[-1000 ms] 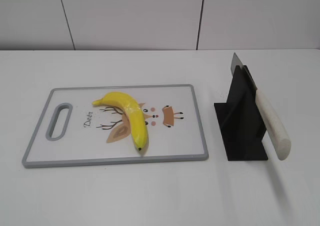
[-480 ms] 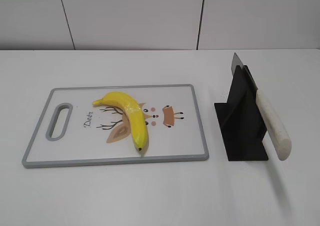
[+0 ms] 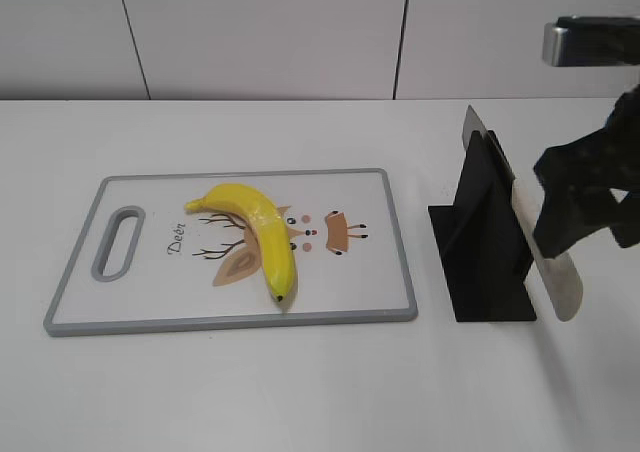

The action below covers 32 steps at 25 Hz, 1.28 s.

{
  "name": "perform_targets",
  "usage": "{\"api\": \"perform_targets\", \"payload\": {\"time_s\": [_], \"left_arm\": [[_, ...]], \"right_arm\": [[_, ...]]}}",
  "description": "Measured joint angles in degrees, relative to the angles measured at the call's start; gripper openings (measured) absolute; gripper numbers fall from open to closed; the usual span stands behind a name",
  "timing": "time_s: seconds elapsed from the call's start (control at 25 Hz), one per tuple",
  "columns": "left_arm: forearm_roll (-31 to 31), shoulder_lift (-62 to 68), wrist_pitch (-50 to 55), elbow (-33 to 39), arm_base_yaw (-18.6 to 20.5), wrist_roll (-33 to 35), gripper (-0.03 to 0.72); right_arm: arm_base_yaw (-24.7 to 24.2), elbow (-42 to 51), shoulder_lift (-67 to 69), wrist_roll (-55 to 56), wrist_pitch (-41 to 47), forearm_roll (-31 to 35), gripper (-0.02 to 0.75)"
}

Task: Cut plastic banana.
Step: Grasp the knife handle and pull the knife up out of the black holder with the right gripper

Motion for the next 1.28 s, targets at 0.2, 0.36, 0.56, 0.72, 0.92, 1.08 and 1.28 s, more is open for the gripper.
{"api": "perform_targets", "payload": {"time_s": [0.2, 0.36, 0.56, 0.72, 0.92, 1.08, 1.28], "left_arm": [[0.0, 0.0, 0.0, 0.0, 0.0, 0.0, 0.589], [0.0, 0.0, 0.0, 0.0, 0.0, 0.0, 0.589], [0.0, 0.0, 0.0, 0.0, 0.0, 0.0, 0.589], [0.0, 0.0, 0.0, 0.0, 0.0, 0.0, 0.589], [0.0, 0.0, 0.0, 0.0, 0.0, 0.0, 0.589], [0.0, 0.0, 0.0, 0.0, 0.0, 0.0, 0.589], [0.0, 0.0, 0.0, 0.0, 0.0, 0.0, 0.589]], "right_arm": [[0.0, 0.0, 6.92, 4.02, -3.62, -0.23, 0.505], [0.04, 0.0, 11.17, 6.05, -5.41, -0.3, 0.501], [0.04, 0.0, 14.6, 9.92, -5.47, -0.3, 0.441], [0.04, 0.0, 14.96, 10.63, -5.35, 1.08, 0.316], [0.04, 0.0, 14.96, 10.93, -4.97, 1.56, 0.169], [0.04, 0.0, 14.96, 10.98, -4.21, 1.82, 0.169], [0.04, -0.31, 13.18, 11.05, -3.2, 2.17, 0.169]]}}
